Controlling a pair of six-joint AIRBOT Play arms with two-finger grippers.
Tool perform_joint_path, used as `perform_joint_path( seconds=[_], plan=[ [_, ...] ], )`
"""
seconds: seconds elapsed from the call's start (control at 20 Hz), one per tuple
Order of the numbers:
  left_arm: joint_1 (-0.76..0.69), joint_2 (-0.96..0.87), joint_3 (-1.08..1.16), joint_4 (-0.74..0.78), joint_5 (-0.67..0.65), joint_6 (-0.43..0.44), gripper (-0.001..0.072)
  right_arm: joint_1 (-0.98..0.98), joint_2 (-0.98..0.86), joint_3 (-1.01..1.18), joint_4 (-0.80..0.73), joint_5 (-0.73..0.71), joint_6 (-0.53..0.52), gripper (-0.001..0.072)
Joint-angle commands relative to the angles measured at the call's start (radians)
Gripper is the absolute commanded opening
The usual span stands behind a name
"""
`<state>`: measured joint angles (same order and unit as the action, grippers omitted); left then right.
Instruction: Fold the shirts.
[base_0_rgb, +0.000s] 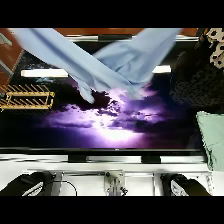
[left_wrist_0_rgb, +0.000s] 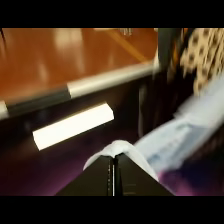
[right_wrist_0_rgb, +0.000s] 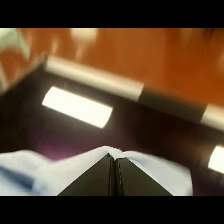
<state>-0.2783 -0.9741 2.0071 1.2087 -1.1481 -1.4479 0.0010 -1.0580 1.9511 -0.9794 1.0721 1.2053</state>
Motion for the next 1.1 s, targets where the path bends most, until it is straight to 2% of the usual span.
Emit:
perform_joint_path(
  seconds=[0.0, 0.15, 0.25, 0.5, 0.6, 0.85, 1.05],
  plan=[
    [0.014, 0.102, 0.116, 0.047, 0.081, -0.005, 0.0030, 0.001, 0.181, 0.037, -0.100, -0.138, 0.018, 0.0067],
    [0.014, 0.177, 0.071, 0.142, 0.076, -0.050, 0.0031, 0.001, 0.273, 0.037, -0.245, -0.138, 0.086, 0.0067],
    [0.014, 0.206, 0.039, 0.184, 0.022, -0.060, 0.0030, 0.001, 0.311, 0.037, -0.297, -0.138, 0.108, 0.0067],
    [0.014, 0.208, -0.029, 0.342, -0.285, -0.057, 0.0031, 0.001, 0.319, 0.037, -0.367, -0.126, 0.126, 0.0067],
    [0.014, 0.208, -0.095, 0.367, -0.358, -0.057, 0.0031, 0.001, 0.282, 0.037, -0.369, -0.128, 0.127, 0.0067],
    [0.010, 0.211, -0.357, 0.343, -0.343, -0.057, 0.0030, 0.001, 0.073, 0.037, -0.291, -0.139, 0.126, 0.0067],
    [0.010, 0.215, -0.615, 0.309, -0.233, -0.058, 0.0030, 0.001, -0.180, 0.037, -0.185, -0.160, 0.126, 0.0067]
  ],
)
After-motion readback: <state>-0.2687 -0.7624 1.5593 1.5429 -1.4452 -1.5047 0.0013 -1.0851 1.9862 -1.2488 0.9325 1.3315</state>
